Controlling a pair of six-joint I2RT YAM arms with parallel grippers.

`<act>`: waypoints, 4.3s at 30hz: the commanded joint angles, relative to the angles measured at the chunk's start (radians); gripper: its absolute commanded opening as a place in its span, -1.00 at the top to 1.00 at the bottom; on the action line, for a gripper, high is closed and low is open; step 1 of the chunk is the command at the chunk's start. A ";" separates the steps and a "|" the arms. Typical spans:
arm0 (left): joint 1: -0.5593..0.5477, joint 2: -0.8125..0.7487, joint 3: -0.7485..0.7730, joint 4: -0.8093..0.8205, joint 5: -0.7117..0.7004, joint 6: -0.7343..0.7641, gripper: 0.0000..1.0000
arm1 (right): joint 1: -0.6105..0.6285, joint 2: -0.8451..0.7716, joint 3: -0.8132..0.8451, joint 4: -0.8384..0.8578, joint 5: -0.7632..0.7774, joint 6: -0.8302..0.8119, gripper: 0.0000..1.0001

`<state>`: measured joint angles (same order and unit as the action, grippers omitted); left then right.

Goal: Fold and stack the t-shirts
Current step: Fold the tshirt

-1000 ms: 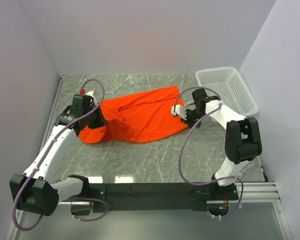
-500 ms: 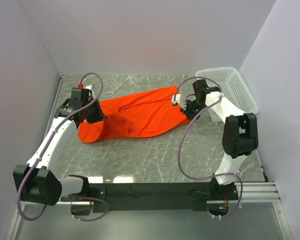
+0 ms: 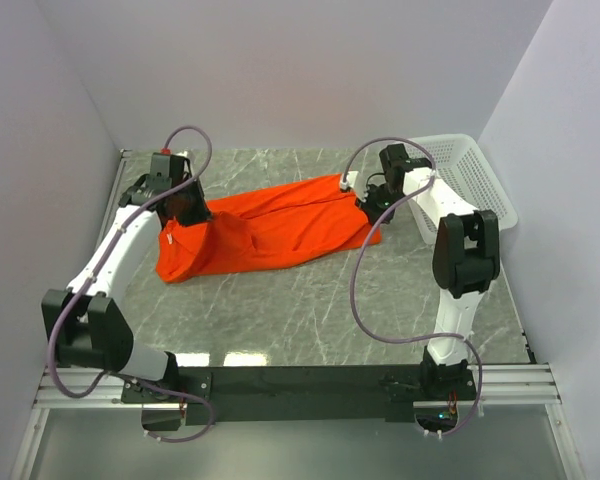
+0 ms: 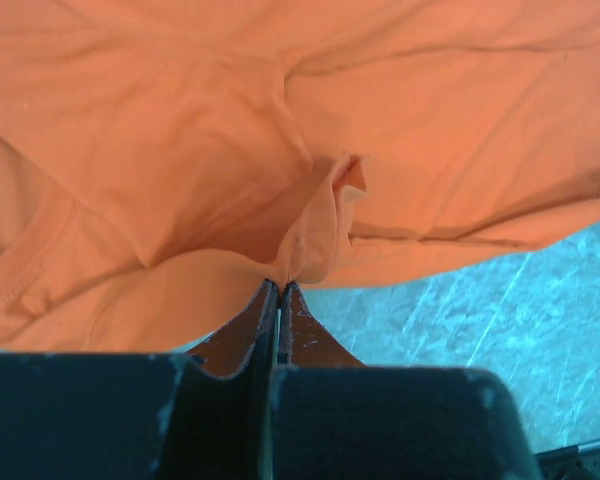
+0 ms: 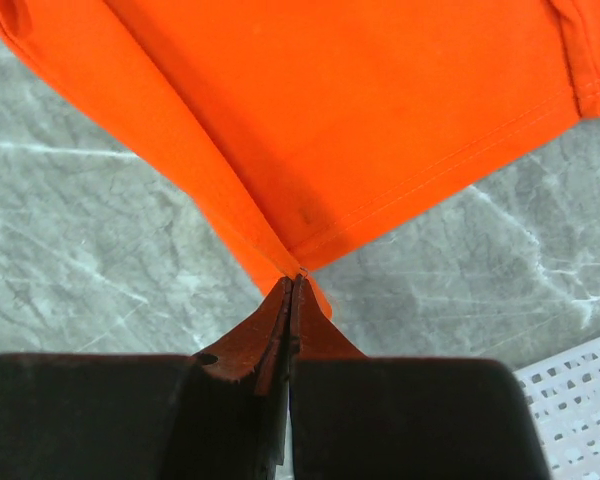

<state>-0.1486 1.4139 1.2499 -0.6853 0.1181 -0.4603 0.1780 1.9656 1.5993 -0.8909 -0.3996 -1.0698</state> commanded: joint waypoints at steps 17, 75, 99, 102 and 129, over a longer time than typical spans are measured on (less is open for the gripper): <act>0.006 0.214 0.240 0.003 -0.095 0.049 0.99 | -0.008 0.102 0.172 -0.014 0.051 0.096 1.00; 0.030 0.252 0.221 0.125 -0.222 0.031 0.99 | 0.060 0.320 0.418 0.040 0.192 0.292 0.99; 0.032 0.341 0.269 0.124 -0.224 0.071 0.99 | 0.060 0.328 0.415 0.061 0.225 0.317 0.93; 0.032 0.352 0.275 0.125 -0.229 0.074 0.99 | 0.060 0.328 0.416 0.063 0.228 0.318 0.93; 0.034 0.379 0.292 0.178 -0.221 0.123 0.99 | 0.060 0.328 0.407 0.069 0.260 0.327 0.92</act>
<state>-0.1207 1.7981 1.5059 -0.5552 -0.1032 -0.3611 0.2314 2.2925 1.9766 -0.8516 -0.1627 -0.7513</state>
